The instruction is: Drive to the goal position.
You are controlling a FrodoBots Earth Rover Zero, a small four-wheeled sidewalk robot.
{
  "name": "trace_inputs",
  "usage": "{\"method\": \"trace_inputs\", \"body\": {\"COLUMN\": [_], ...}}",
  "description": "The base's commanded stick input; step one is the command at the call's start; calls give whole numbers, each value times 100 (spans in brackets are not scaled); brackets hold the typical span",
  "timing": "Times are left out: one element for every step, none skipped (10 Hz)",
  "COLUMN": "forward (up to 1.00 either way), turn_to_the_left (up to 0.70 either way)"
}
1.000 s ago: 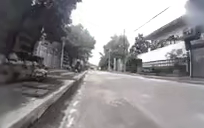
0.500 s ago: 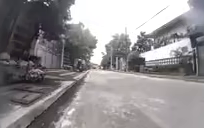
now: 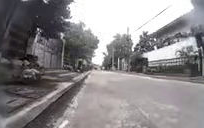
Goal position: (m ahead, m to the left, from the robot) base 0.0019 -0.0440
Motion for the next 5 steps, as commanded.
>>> {"method": "trace_inputs", "body": {"forward": [70, 70, 70, 70, 70], "turn_to_the_left": [0, 0, 0, 0, 0]}}
